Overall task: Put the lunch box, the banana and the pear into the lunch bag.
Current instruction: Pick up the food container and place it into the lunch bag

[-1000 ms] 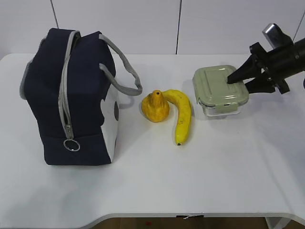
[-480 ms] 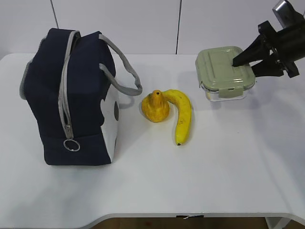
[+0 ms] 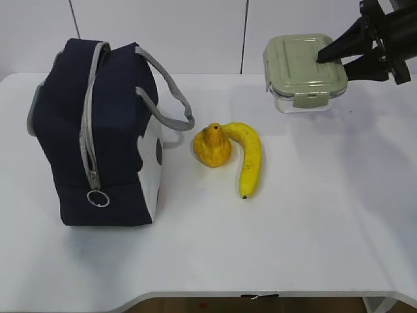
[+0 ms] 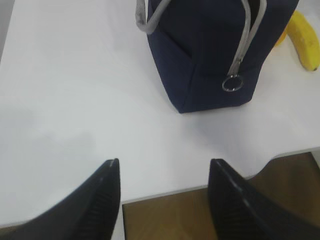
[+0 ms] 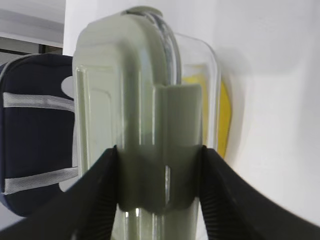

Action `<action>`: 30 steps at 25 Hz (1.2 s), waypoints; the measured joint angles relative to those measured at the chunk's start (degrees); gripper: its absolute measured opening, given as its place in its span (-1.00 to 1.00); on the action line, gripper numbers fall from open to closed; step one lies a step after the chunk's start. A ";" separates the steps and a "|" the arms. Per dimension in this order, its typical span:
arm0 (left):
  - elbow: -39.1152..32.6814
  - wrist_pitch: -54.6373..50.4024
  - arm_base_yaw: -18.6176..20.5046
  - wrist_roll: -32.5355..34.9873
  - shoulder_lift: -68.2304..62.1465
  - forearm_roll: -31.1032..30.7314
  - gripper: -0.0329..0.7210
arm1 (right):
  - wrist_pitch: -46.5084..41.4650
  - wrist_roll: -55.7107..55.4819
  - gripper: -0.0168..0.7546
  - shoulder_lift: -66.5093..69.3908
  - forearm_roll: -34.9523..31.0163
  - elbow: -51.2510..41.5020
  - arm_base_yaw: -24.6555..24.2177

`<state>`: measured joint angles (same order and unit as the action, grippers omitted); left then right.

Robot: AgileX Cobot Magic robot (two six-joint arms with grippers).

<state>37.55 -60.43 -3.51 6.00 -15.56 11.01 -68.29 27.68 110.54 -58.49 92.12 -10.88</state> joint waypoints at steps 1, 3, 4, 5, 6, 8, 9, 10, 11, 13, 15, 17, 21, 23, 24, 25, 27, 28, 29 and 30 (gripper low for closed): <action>1.46 0.75 0.00 0.00 -1.93 0.85 0.20 | 0.00 0.00 -0.01 -0.53 0.00 0.00 0.42; 3.94 2.01 0.00 0.00 -7.16 3.67 0.20 | 0.00 0.00 -0.01 -1.53 0.00 0.00 1.86; 5.14 2.51 0.00 0.00 -9.97 4.88 0.20 | 0.00 0.00 -0.01 -1.74 -0.09 0.00 2.62; 6.08 2.76 0.00 0.45 -12.42 6.28 0.20 | -0.13 0.00 -0.01 -2.03 -0.31 0.00 3.62; 7.12 3.04 0.00 1.28 -15.37 7.61 0.19 | -0.19 0.00 -0.01 -2.25 -0.56 0.00 4.70; 9.08 3.70 0.00 3.58 -21.18 10.02 0.19 | -0.47 0.00 -0.01 -2.62 -0.69 0.00 6.70; 9.84 4.03 0.00 5.02 -23.51 11.58 0.19 | -0.73 0.00 -0.01 -2.70 -0.69 0.00 7.78; 10.67 4.74 0.00 6.69 -26.18 13.42 0.19 | -0.84 0.00 -0.01 -2.75 -0.84 0.00 8.82; 11.37 5.57 0.00 8.12 -28.70 15.25 0.19 | -0.83 0.00 -0.01 -2.75 -0.96 0.00 9.67; 12.28 7.90 0.00 12.17 -32.82 19.78 0.19 | -1.02 0.00 -0.01 -2.75 -1.35 0.00 11.46; 13.33 10.52 0.00 15.52 -37.24 23.15 0.19 | -1.16 0.00 -0.01 -2.75 -2.41 0.00 12.57; 14.55 11.89 0.00 18.07 -41.31 25.52 0.19 | -1.16 0.00 -0.01 -2.75 -4.28 0.00 13.42; 17.78 13.23 0.00 21.11 -49.08 27.70 0.19 | -1.16 0.00 -0.01 -2.75 -8.32 0.00 14.04; 19.37 13.90 0.00 22.62 -52.46 28.29 0.19 | -1.16 0.00 -0.01 -2.75 -9.21 0.00 14.04; 20.28 14.15 0.00 23.32 -54.33 28.57 0.19 | -1.16 0.00 -0.01 -2.75 -9.59 0.00 14.04; 21.22 14.27 0.00 23.99 -56.17 29.02 0.19 | -1.16 0.00 -0.01 -2.75 -10.04 0.00 14.04; 22.79 14.30 0.00 25.71 -59.34 30.43 0.19 | -1.16 0.00 -0.01 -2.75 -10.89 0.00 14.04; 23.59 14.40 0.00 26.28 -60.91 30.68 0.19 | -1.16 0.00 -0.01 -2.75 -11.51 0.00 14.04; 24.30 14.74 0.00 26.55 -62.36 30.82 0.19 | -1.16 0.00 -0.01 -2.75 -12.03 0.00 14.04; 24.79 15.06 0.00 26.88 -63.69 30.97 0.19 | -1.16 0.00 -0.01 -2.75 -12.40 0.00 14.04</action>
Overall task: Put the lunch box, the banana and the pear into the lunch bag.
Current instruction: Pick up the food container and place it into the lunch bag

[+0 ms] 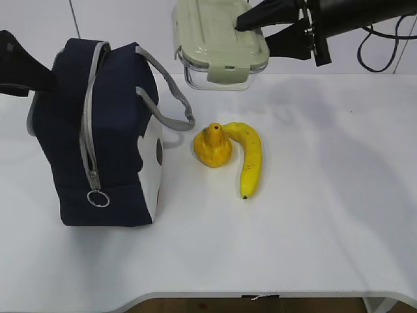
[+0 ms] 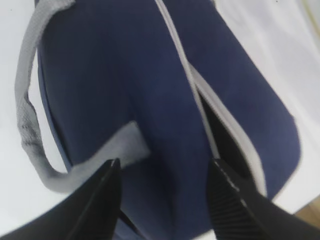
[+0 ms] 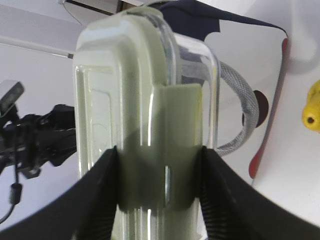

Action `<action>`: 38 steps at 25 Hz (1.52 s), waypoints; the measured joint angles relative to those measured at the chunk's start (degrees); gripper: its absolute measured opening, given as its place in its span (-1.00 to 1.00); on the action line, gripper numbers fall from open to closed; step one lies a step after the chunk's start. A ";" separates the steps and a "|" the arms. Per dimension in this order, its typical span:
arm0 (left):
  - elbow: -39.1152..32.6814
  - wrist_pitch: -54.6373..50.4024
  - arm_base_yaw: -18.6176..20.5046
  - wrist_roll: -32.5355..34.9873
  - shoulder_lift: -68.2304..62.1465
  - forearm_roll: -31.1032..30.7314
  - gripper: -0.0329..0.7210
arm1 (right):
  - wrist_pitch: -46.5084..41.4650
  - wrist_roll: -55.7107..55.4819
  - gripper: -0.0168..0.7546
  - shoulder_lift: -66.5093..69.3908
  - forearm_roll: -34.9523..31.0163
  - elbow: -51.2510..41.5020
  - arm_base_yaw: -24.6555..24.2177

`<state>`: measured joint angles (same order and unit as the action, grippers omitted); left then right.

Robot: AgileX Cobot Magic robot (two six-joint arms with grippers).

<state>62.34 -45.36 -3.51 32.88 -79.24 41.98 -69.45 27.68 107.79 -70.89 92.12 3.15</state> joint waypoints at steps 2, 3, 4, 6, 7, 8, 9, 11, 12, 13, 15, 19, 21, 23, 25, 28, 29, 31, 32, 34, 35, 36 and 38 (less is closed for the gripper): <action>0.98 0.93 0.00 0.56 -2.31 0.18 0.19 | 0.10 0.00 -0.01 0.00 -1.09 0.00 0.00; 1.21 1.22 0.00 0.67 -3.55 0.35 0.19 | 0.10 0.00 -0.01 0.00 -1.47 0.00 0.00; 1.47 1.31 0.00 0.96 -4.53 0.50 0.19 | 0.21 0.13 -0.01 0.00 -1.93 0.00 0.00; 1.71 1.31 0.00 1.33 -6.51 0.72 0.18 | 0.21 0.45 -0.01 0.00 -2.87 0.00 0.12; 1.83 1.31 0.00 1.47 -7.23 0.90 0.14 | 0.33 0.58 -0.01 0.00 -3.21 0.00 0.25; 1.94 1.31 0.00 1.71 -7.64 0.98 0.06 | 0.43 0.71 -0.01 0.00 -3.47 0.00 0.38; 1.94 1.31 0.00 2.08 -7.86 1.02 -0.05 | 0.67 0.69 -0.01 0.00 -3.79 0.00 0.82; 1.94 0.89 0.00 3.27 -7.91 1.23 -0.42 | 0.77 0.82 -0.01 0.00 -4.00 0.00 2.04; 1.94 0.76 0.00 3.93 -7.91 1.30 -0.58 | 0.77 0.92 -0.01 0.00 -4.10 0.00 2.71; 1.94 0.64 0.00 4.55 -7.91 1.38 -0.73 | 0.77 1.17 -0.01 0.00 -4.05 0.00 3.61; 1.94 0.29 0.00 6.10 -7.64 1.98 -0.82 | 0.77 1.67 -0.01 0.00 -4.05 0.00 5.46; 1.94 0.16 0.00 8.85 -5.29 3.40 -0.83 | 1.31 2.29 -0.01 0.00 -4.49 0.00 8.82; 1.94 0.12 0.00 9.69 -3.91 4.64 -0.83 | 2.87 2.48 -0.01 0.00 -5.21 0.00 10.04; 1.94 -0.25 0.00 10.61 -3.10 5.72 -0.83 | 4.39 2.48 -0.01 0.00 -5.80 0.00 10.85; 1.94 -0.25 0.00 11.61 -2.59 7.17 -0.83 | 5.88 3.20 -0.01 0.00 -6.04 0.00 11.60; 1.94 -0.32 0.00 12.93 -2.37 9.45 -0.84 | 7.26 3.96 -0.01 0.24 -6.18 0.00 11.87; 1.94 -0.32 0.00 13.21 -2.30 10.00 -0.84 | 7.27 4.10 -0.01 0.53 -6.18 0.00 11.87; 1.94 0.20 0.00 13.45 -1.78 10.66 -0.84 | 7.37 4.13 -0.01 2.13 -6.18 0.00 11.87; 1.94 0.69 0.00 13.45 -1.35 10.74 -0.84 | 7.35 4.13 -0.01 2.98 -6.18 0.00 11.87; 1.94 1.08 0.00 13.92 -0.44 10.79 -0.84 | 7.49 4.24 -0.01 5.02 -6.07 0.00 11.87; 1.94 1.08 0.00 14.32 0.11 10.88 -0.84 | 7.63 4.24 -0.01 5.93 -5.83 0.00 11.87; 1.94 1.08 0.00 14.59 0.57 11.03 -0.84 | 7.89 4.24 -0.01 6.61 -5.71 0.00 11.87; 1.94 0.96 0.00 14.82 1.00 11.16 -0.84 | 8.02 4.24 -0.01 8.08 -5.82 0.00 11.87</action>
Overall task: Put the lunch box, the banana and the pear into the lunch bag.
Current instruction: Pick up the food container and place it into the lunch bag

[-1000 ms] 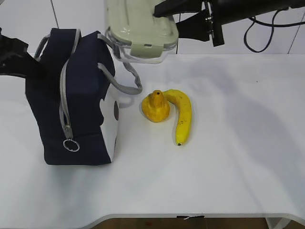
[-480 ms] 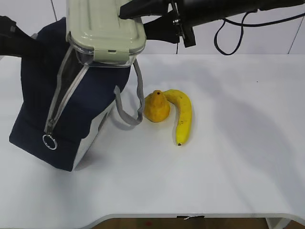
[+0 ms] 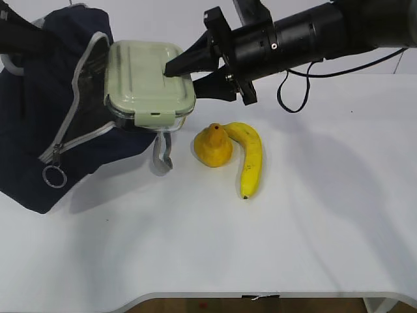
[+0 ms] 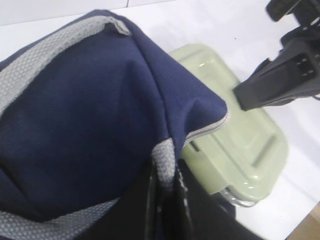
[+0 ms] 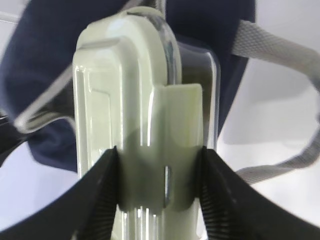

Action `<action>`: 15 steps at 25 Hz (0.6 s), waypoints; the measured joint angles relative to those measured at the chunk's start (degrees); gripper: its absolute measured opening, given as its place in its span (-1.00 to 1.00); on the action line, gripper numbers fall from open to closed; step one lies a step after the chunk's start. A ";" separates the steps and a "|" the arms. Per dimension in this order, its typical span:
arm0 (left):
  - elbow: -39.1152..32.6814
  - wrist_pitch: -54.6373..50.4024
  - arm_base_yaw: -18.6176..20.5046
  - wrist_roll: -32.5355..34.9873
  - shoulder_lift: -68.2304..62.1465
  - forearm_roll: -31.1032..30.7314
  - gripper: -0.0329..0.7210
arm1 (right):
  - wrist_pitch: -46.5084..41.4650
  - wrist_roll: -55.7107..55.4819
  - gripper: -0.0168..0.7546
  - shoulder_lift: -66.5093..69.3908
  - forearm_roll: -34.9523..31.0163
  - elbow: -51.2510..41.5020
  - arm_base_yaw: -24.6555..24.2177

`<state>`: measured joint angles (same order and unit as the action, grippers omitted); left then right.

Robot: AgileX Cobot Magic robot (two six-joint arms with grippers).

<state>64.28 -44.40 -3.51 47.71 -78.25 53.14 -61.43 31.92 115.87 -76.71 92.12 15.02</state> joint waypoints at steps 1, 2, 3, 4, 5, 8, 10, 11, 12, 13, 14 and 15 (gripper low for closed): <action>0.00 -0.12 0.00 0.14 0.00 0.08 -0.84 | 0.15 0.00 -0.01 0.57 0.00 0.00 0.00; 0.00 -0.24 0.00 0.13 0.00 0.21 -0.84 | 0.28 0.00 -0.01 1.20 -0.24 0.00 0.04; 0.00 -0.24 0.00 0.13 0.00 0.21 -0.84 | 0.54 0.00 -0.01 1.96 -0.35 0.00 0.24; 0.00 -0.24 0.00 0.13 0.00 0.30 -0.84 | 0.83 0.00 -0.01 2.50 -0.68 0.00 0.46; 0.00 -0.32 0.00 0.13 0.00 0.33 -0.84 | 1.05 0.00 -0.01 2.88 -1.14 0.00 0.68; 0.00 -0.32 0.00 0.26 -0.49 0.69 -0.84 | 1.33 0.00 -0.01 4.55 -1.91 1.81 2.31; 0.00 -0.51 0.00 0.28 -1.54 1.26 -0.84 | 1.42 0.00 -0.01 5.65 -2.35 3.50 3.60; 0.00 -0.51 0.00 0.51 -2.22 1.74 -0.84 | 1.42 0.11 -0.01 6.10 -2.58 4.34 4.29; 0.00 -0.59 0.00 0.96 -2.91 2.29 -0.84 | 1.73 0.11 -0.01 6.38 -2.58 5.04 4.70; 0.00 -0.59 0.00 1.47 -3.50 3.08 -0.84 | 2.17 0.11 -0.01 6.64 -2.58 5.58 5.09; 0.00 -0.59 0.00 2.07 -4.03 4.10 -0.84 | 2.67 0.11 -0.01 7.17 -2.58 6.26 5.35; 0.00 -0.59 0.00 2.60 -4.51 5.03 -0.84 | 3.05 0.11 -0.01 7.49 -2.71 6.80 5.59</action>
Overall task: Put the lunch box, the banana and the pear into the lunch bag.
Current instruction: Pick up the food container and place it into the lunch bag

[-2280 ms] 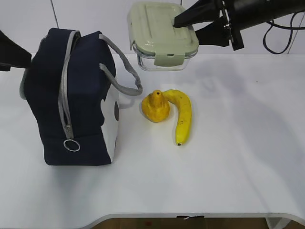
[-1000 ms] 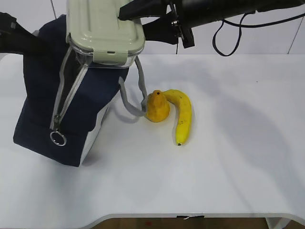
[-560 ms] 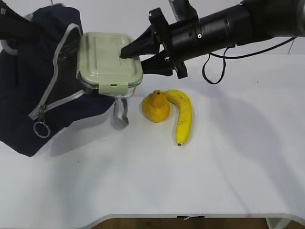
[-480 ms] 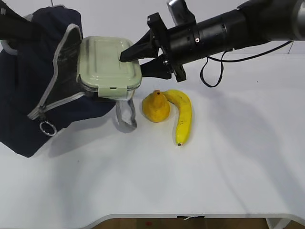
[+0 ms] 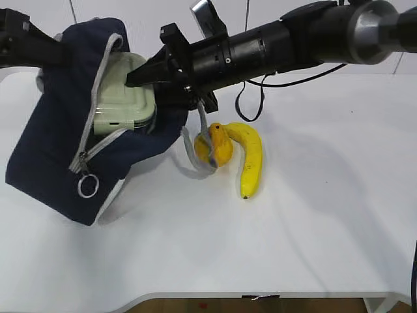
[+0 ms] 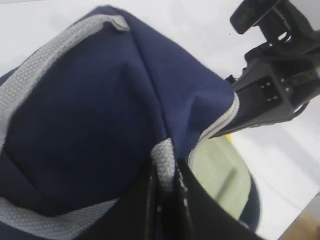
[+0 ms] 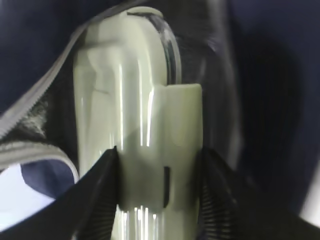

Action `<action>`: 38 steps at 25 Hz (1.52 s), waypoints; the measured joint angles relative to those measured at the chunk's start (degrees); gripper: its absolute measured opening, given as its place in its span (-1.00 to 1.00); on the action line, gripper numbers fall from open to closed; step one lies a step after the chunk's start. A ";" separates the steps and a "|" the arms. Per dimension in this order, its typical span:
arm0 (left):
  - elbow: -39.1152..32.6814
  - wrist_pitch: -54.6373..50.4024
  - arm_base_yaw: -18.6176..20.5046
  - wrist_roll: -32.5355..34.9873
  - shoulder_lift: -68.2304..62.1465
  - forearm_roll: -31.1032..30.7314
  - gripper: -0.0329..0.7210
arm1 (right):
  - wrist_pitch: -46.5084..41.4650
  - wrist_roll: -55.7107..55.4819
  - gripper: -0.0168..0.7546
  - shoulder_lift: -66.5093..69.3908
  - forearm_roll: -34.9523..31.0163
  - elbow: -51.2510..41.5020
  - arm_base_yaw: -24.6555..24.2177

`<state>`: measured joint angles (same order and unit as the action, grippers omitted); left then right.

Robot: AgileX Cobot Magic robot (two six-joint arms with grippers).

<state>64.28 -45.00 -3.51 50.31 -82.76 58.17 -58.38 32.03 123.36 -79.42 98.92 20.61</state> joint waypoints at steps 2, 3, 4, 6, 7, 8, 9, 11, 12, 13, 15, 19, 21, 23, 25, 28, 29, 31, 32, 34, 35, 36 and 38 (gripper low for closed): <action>0.00 0.00 0.00 0.37 -0.79 0.84 -0.84 | 0.66 0.11 -0.01 1.04 -0.22 1.27 0.39; 0.00 0.25 0.00 0.64 -1.06 1.04 -0.84 | 1.06 0.11 -0.01 1.79 -0.53 1.93 0.49; 0.00 0.35 0.00 0.76 -1.40 0.98 -0.84 | 1.44 0.11 -0.01 2.57 -1.07 2.65 0.52; 0.00 0.48 0.00 1.41 -2.29 1.13 -0.84 | 2.24 0.11 -0.01 4.74 -2.38 4.11 0.62; 0.00 0.57 0.00 1.78 -2.88 1.29 -0.84 | 2.39 0.11 -0.01 5.61 -2.82 5.03 0.62; 0.00 0.70 0.00 2.06 -3.49 1.74 -0.84 | 2.66 0.11 -0.01 6.63 -3.12 5.86 0.62; 0.00 1.00 0.00 2.34 -4.20 2.28 -0.84 | 2.97 0.11 -0.01 7.65 -3.37 6.95 0.62; 0.00 1.12 0.00 3.34 -5.55 3.53 -0.84 | 3.66 0.19 -0.01 9.52 -3.86 9.23 0.62; 0.00 1.12 -0.10 3.91 -6.15 3.97 -0.84 | 3.91 0.19 -0.01 10.50 -4.00 10.11 0.62; 0.00 1.22 -0.10 4.06 -6.61 4.17 -0.84 | 3.88 0.24 -0.01 11.39 -4.10 11.12 0.62; 0.00 1.45 -0.10 4.31 -7.16 4.33 -0.84 | 3.88 0.24 -0.01 12.85 -4.10 12.86 0.75; 0.00 1.80 -0.10 4.39 -7.62 4.37 -0.84 | 4.26 0.33 -0.01 14.63 -3.75 14.14 0.87; 0.00 1.80 -0.12 4.39 -7.87 4.37 -0.84 | 4.60 0.33 -0.01 15.06 -3.54 14.18 0.87; 0.00 1.80 -0.12 4.39 -7.97 4.37 -0.84 | 4.70 0.33 -0.01 15.46 -3.28 14.32 0.87; 0.00 1.80 -0.12 4.39 -7.97 4.37 -0.84 | 4.70 0.33 -0.01 15.88 -2.62 14.41 0.87; 0.00 1.80 -0.12 4.39 -7.97 4.37 -0.85 | 4.70 0.33 -0.01 16.15 -1.75 14.41 0.87; 0.00 1.80 -0.12 4.39 -7.97 4.37 -0.85 | 4.70 0.33 -0.01 16.19 -1.38 14.41 0.87; 0.00 1.80 -0.12 4.39 -7.97 4.37 -0.85 | 4.70 0.33 -0.01 16.29 -0.30 14.41 0.87; 0.00 1.80 -0.22 4.39 -7.97 4.37 -0.85 | 4.74 0.33 0.00 16.29 0.46 14.41 0.87; 0.00 1.80 -0.22 4.39 -7.97 4.37 -0.85 | 4.86 0.21 0.02 16.29 1.95 14.41 0.87; 0.00 1.80 -0.22 4.39 -7.97 4.37 -0.85 | 4.86 0.10 0.04 16.40 2.41 14.41 0.87; 0.00 1.80 -0.22 4.39 -7.97 4.37 -0.85 | 4.86 0.10 0.06 16.40 2.62 14.41 0.87; 0.00 1.80 -0.22 4.39 -7.97 4.37 -0.85 | 4.75 0.01 0.10 16.63 2.84 14.41 0.87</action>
<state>64.28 -43.20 -3.72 54.70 -90.73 62.54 -53.62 32.04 139.99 -76.58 113.33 21.48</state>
